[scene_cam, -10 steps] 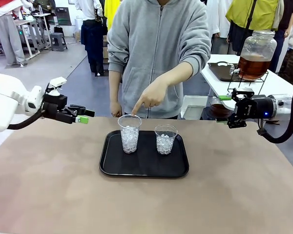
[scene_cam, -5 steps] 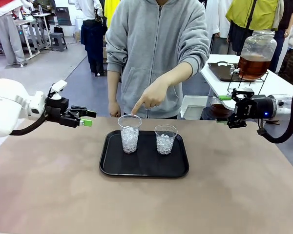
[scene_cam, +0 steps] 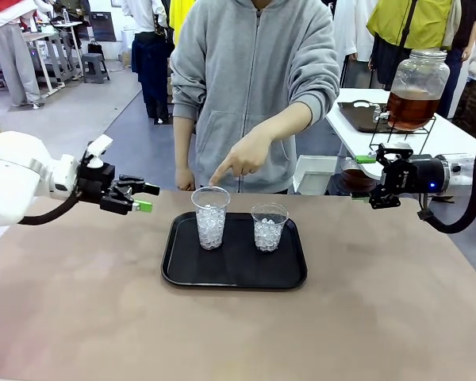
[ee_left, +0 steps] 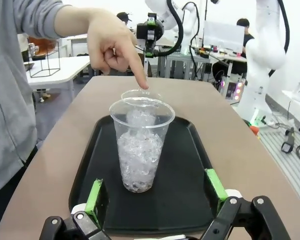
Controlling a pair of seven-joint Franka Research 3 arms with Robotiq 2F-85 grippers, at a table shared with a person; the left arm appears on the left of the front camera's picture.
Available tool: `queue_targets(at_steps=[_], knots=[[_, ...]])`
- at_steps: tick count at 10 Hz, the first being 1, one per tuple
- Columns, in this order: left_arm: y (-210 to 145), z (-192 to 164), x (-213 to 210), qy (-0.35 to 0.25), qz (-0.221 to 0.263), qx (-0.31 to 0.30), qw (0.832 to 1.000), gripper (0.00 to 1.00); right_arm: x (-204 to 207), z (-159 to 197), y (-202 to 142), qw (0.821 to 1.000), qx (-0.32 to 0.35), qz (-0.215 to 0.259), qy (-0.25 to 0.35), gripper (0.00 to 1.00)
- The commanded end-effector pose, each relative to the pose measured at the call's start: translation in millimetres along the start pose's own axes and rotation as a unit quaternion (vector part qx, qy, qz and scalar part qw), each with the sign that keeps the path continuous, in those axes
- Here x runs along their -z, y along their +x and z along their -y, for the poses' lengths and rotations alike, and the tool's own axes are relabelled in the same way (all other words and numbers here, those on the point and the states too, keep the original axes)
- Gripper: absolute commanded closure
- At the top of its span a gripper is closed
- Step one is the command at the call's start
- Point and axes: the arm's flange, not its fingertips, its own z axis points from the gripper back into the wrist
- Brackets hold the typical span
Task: Pour the drink into the iced cup.
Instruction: Pick up the iced cup indicated by the human and present it to them.
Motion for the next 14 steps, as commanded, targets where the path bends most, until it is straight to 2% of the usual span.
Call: queue_targets(at_steps=[1,5,10,14], knots=[[-12,0,16,0.024,0.003,0.050,0.998,0.00,0,-1,1,1.000,-0.002,0.003,-0.003,0.00],[-34,-2,35,0.083,0.014,0.089,0.992,0.00,0,-1,1,1.000,-0.002,0.003,-0.003,0.00],[-42,-8,57,0.042,0.033,0.051,0.997,0.00,0,-1,1,1.000,-0.002,0.003,-0.003,0.00],[-44,-10,63,0.045,0.039,0.035,0.998,0.00,0,-1,1,1.000,-0.002,0.003,-0.003,0.00]])
